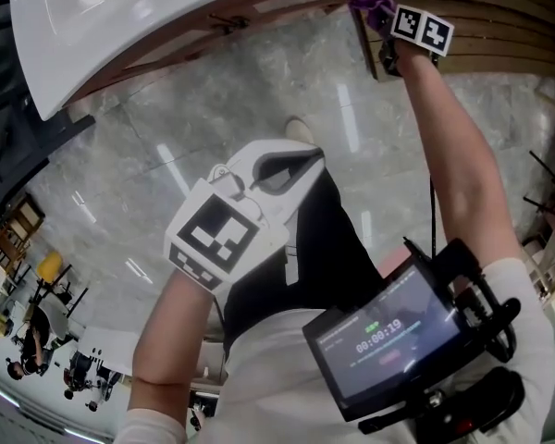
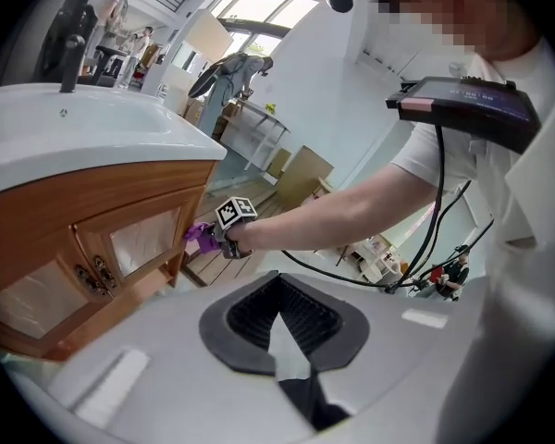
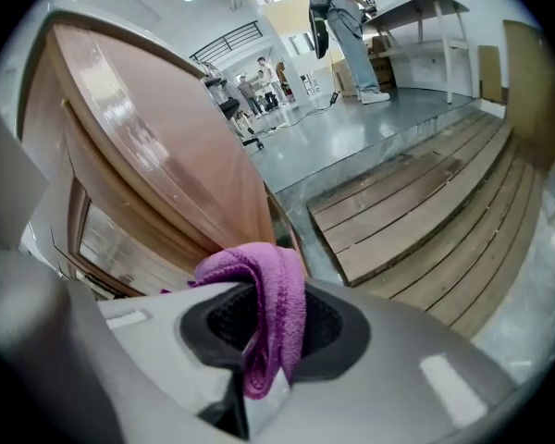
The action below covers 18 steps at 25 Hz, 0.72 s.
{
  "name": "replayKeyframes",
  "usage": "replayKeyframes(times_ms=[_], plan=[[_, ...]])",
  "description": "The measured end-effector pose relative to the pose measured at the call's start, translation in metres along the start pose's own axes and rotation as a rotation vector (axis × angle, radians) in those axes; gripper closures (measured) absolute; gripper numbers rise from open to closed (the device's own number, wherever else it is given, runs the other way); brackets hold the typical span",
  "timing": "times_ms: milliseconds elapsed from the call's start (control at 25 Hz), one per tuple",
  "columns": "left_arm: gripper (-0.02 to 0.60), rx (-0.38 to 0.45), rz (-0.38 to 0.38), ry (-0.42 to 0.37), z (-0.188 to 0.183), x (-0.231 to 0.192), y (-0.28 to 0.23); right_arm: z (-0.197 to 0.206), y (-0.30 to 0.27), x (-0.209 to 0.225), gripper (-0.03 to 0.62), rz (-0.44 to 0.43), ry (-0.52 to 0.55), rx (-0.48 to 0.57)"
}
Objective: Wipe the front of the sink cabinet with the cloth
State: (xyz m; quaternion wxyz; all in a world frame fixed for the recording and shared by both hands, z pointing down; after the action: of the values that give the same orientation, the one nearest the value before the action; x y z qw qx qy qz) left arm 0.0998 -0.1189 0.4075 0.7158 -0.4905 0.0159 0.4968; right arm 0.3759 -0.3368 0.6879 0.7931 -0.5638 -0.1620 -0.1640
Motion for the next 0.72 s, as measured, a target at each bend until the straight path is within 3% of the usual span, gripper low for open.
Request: replayKeyframes(times_ms=[320, 720], plan=[[0.574, 0.017, -0.007, -0.021, -0.001, 0.02, 0.025, -0.001, 0.044, -0.006, 0.511, 0.016, 0.01, 0.053], [0.574, 0.049, -0.028, -0.033, 0.014, 0.071, 0.081, 0.04, 0.126, -0.056, 0.511, -0.003, 0.099, 0.054]])
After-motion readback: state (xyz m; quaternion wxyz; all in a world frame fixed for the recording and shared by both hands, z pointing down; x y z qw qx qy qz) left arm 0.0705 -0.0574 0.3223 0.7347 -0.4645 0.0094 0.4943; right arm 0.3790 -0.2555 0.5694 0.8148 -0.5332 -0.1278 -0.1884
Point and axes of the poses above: the fingertips, and each gripper's own axes: y backward along the fingers, x to its right, z out of its underside, the point moved 10 cm from there along y, backward along the fingers, and after that the axes turned 12 degrees about -x, right-handed, at the moved point
